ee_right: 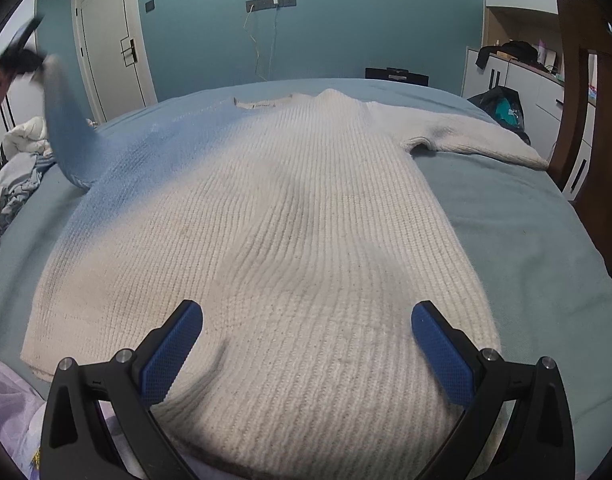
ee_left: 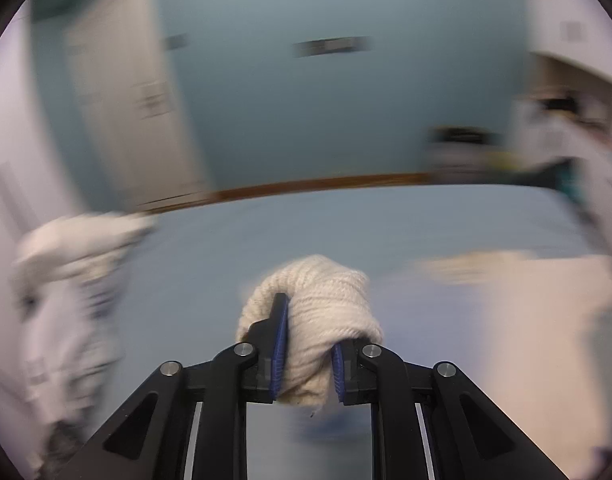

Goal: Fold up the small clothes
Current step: 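Lift the blue sleeve and fold it across the sweater body with the left gripper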

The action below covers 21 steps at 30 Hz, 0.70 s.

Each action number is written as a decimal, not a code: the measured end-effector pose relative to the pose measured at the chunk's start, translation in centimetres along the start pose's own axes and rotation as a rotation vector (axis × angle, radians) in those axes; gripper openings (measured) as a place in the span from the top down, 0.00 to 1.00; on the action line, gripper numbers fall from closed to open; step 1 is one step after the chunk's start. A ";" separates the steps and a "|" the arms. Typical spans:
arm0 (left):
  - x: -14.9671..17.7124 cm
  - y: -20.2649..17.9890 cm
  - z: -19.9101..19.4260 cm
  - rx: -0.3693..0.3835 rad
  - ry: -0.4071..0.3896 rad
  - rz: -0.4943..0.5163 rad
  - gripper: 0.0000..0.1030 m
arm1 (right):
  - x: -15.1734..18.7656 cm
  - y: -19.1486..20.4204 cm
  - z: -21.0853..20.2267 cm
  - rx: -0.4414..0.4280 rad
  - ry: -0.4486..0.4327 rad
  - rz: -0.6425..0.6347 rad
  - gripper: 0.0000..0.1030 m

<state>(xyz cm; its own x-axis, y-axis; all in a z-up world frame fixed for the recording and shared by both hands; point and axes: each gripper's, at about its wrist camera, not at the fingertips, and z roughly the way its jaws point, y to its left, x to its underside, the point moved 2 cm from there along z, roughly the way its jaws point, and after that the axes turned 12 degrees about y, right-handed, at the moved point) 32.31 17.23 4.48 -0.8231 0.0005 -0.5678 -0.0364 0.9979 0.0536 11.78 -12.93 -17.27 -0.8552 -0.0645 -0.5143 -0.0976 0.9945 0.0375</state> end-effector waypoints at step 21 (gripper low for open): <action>23.3 -4.3 8.3 -0.048 0.258 -0.156 0.00 | -5.1 -4.3 -0.9 -0.213 0.187 0.234 0.01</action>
<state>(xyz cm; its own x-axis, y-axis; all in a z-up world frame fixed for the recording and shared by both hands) 17.98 13.50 -15.79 -0.9219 -0.1749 -0.3456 -0.1952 0.9805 0.0245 16.16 -17.00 -14.05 -0.9432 0.1293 -0.3060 0.0246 0.9458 0.3238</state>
